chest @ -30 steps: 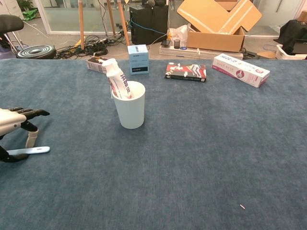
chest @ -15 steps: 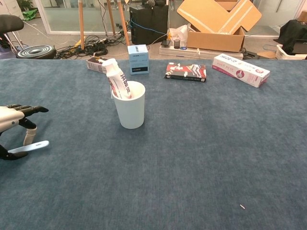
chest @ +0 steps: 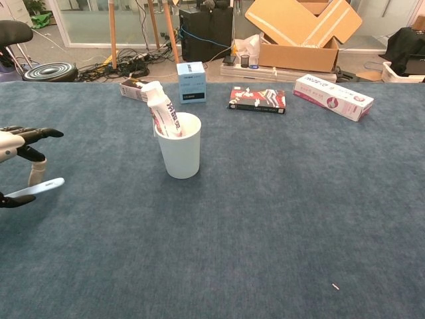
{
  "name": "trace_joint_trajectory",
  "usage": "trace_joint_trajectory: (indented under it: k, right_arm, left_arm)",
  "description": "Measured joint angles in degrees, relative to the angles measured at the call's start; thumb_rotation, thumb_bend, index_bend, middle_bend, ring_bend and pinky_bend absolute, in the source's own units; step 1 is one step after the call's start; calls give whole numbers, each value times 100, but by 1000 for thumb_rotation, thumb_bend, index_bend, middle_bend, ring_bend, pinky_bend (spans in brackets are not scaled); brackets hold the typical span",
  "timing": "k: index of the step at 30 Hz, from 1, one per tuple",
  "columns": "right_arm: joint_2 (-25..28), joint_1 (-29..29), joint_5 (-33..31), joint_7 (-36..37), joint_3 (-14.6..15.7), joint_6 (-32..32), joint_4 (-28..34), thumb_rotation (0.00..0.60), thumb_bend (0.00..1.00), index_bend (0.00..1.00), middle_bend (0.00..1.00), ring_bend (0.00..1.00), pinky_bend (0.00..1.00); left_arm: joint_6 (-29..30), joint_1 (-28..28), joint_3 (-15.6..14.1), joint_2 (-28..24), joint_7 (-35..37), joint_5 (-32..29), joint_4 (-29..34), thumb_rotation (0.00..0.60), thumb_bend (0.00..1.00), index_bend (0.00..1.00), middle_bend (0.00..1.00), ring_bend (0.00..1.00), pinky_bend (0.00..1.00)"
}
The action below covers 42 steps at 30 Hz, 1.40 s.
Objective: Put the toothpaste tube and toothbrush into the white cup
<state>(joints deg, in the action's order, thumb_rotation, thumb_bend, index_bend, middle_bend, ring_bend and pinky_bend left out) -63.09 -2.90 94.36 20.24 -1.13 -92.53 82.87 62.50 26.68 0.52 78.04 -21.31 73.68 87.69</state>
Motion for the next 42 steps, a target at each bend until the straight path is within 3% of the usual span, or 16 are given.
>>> trace_joint_trajectory:
  k: [7,19,29,42]
  right_arm:
    - [4,4,-3,9,-1,-5,0,600,125,298,144,156,501]
    - [9,34,51,20,14,-91,-2,600,125,298,144,156,501]
    - [37,68,75,156,14,-178,-50,600,125,298,144,156,501]
    - [69,148,303,129,114,-370,-31,600,125,298,144,156,501]
  left_arm:
    - [179,-27,129,-258,35,39,467,600,305,605,0,0,0]
    - [339,178,637,-856,-343,-259,1896,600,305,607,0,0,0]
    - [201,675,1272,-1017,-565,-1218,2797,600,305,607,0,0,0]
    - [48,1500,2012,-938,-500,-2525,3360,600,304,612,0,0,0]
